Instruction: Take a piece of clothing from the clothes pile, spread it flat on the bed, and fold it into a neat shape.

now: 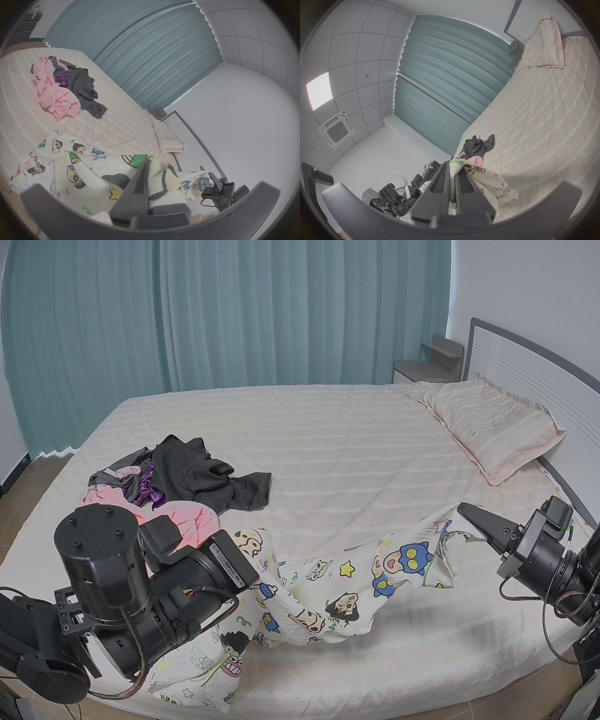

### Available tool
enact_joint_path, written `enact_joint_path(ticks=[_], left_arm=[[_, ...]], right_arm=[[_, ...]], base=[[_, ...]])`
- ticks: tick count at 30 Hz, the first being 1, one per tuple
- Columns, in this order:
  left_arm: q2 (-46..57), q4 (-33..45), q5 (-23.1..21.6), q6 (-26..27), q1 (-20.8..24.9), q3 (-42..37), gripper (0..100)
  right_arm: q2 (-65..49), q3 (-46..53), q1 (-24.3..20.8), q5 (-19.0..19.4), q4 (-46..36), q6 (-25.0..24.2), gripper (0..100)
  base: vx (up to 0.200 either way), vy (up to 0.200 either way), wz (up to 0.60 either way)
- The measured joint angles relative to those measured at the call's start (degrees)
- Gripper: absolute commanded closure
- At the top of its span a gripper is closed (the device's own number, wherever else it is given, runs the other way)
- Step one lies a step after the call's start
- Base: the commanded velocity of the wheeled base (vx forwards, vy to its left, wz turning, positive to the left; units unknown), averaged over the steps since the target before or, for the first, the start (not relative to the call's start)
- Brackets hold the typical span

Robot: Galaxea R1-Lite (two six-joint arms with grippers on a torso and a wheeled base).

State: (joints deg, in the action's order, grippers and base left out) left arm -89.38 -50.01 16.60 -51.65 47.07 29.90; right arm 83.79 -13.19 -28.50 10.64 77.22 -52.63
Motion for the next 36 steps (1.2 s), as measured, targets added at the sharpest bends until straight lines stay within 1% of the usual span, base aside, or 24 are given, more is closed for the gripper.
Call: enact_joint_path(ticks=[17,22,26,30,36], left_arm=[[0.0,0.0,0.0,0.0,-0.6,0.0,100],[0.0,-0.1,0.0,0.1,-0.7,0.0,100],[0.0,-2.3,0.1,0.2,-0.7,-0.5,100],[0.0,-4.0,1.0,0.3,-0.7,-0.7,100],[0.5,-3.8,2.0,0.6,-0.6,-0.8,100]], right_arm=[[-0.6,0.0,1.0,0.1,0.0,0.0,100],[-0.6,-0.1,1.2,0.0,0.0,0.0,100],[-0.6,0.0,1.4,0.1,0.0,0.1,100],[-0.9,0.0,1.4,0.1,0.0,0.1,100],[-1.9,0.0,1.4,0.2,0.0,1.2,100]], base=[[0.000,-0.200,0.00],[0.000,0.000,0.00],[0.000,0.000,0.00],[-0.200,0.000,0.00],[-0.200,0.000,0.00]])
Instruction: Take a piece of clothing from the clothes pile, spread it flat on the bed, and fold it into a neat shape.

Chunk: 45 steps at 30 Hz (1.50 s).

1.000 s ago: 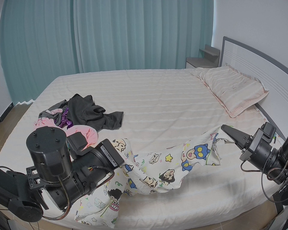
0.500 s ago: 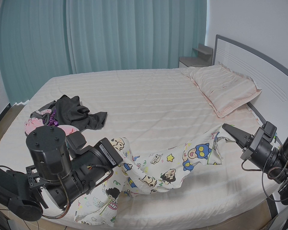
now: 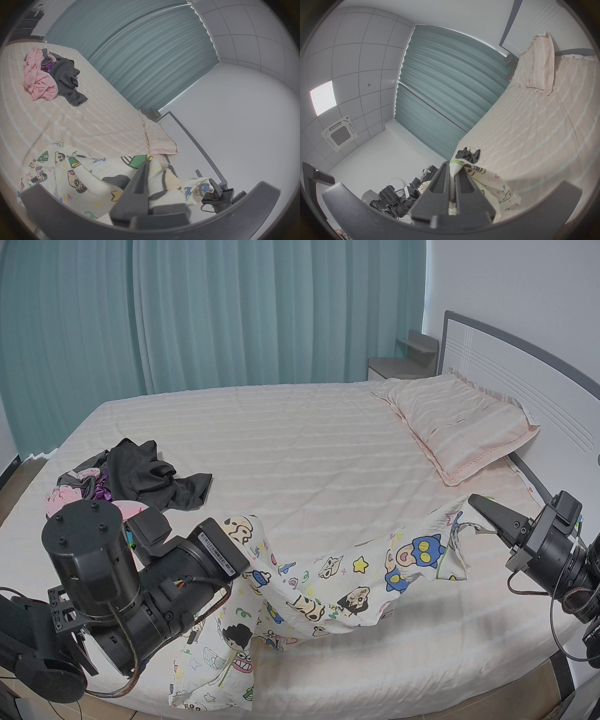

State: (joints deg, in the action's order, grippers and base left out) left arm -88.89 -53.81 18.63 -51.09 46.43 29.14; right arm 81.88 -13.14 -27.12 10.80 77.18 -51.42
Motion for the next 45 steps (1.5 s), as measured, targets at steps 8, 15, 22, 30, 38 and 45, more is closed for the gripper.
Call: enact_joint_path(ticks=[8,15,22,30,38,45], left_arm=[[3.4,1.9,0.7,1.1,0.4,-0.3,100],[8.9,7.6,2.8,3.1,0.4,-0.6,100],[16.0,11.8,5.4,7.0,0.5,-0.6,100],[24.3,15.2,8.2,13.0,0.3,0.4,100],[28.5,19.4,9.8,15.9,-0.8,3.0,100],[27.9,21.6,9.8,16.2,-3.5,4.1,100]], right_arm=[[-3.3,0.3,-0.5,0.3,-0.7,3.0,100],[-8.2,0.8,-1.1,1.3,-1.0,7.1,100],[-15.2,0.9,-2.8,3.7,-4.0,10.5,100],[-22.8,-6.9,-3.6,4.8,-16.3,14.0,100],[-25.1,-20.6,-3.0,4.9,-29.7,15.8,100],[-21.0,-25.3,0.0,5.5,-31.2,16.1,100]], base=[[-0.200,0.000,0.00],[-0.171,0.000,0.00],[0.000,0.000,0.00],[0.000,0.000,0.00],[0.000,0.000,0.00],[0.000,0.000,0.00]])
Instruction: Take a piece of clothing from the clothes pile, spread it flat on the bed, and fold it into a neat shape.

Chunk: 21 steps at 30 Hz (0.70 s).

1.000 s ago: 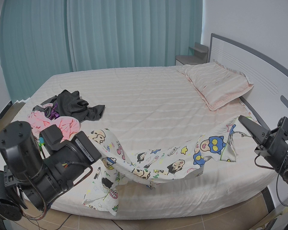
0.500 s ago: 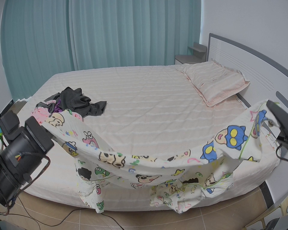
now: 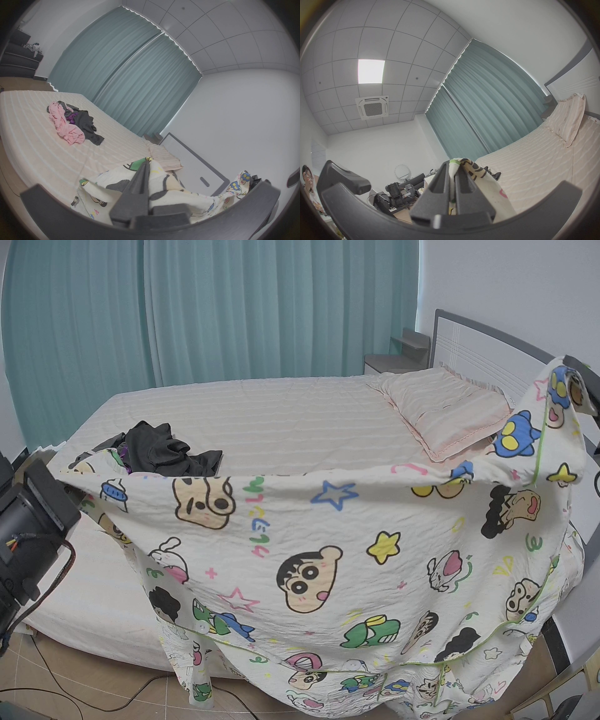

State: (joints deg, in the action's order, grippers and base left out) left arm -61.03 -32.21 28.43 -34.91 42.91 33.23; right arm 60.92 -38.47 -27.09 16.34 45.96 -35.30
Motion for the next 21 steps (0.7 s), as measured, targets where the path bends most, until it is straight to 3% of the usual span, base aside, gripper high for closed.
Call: enact_joint_path(ticks=[5,21], left_arm=[[-3.4,0.1,-1.2,-0.9,-3.8,0.2,100],[-19.6,0.1,-12.1,-9.3,-15.6,7.0,100]], right_arm=[[5.8,-2.5,3.1,0.6,1.6,-0.1,100],[25.2,-10.2,11.2,1.0,9.1,-0.5,100]], base=[[0.000,0.000,0.00],[0.200,0.000,0.00]])
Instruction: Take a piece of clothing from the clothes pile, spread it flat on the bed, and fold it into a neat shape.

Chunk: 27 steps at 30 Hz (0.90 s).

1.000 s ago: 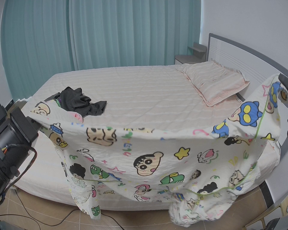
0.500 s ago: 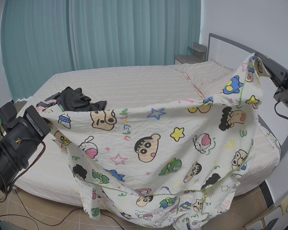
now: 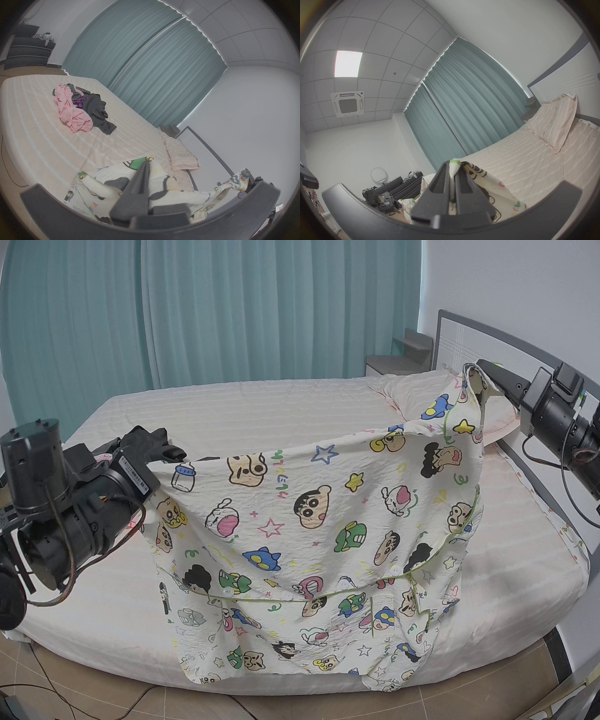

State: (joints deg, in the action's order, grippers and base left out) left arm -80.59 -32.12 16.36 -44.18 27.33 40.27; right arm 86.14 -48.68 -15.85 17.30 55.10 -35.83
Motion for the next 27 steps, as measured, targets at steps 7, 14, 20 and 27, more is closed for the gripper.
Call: enact_joint_path(ticks=[7,14,20,27], left_arm=[[-7.6,-0.1,-0.7,-0.5,-2.6,4.5,100],[-17.2,-0.1,-2.4,-0.5,-4.6,9.9,100],[-25.2,0.0,-3.4,-0.5,-6.0,14.6,100],[-34.6,0.0,-3.6,-0.5,-6.6,19.1,100]], right_arm=[[4.8,-2.5,2.0,0.1,0.6,-0.4,100],[10.7,-5.9,3.6,0.0,0.6,-1.6,100],[16.6,-8.3,5.9,-0.2,0.6,-3.0,100],[24.4,-10.7,9.1,-0.5,0.7,-5.6,100]], base=[[0.200,0.000,0.00],[0.200,0.000,0.00],[0.067,0.000,0.00],[0.000,0.000,0.00]])
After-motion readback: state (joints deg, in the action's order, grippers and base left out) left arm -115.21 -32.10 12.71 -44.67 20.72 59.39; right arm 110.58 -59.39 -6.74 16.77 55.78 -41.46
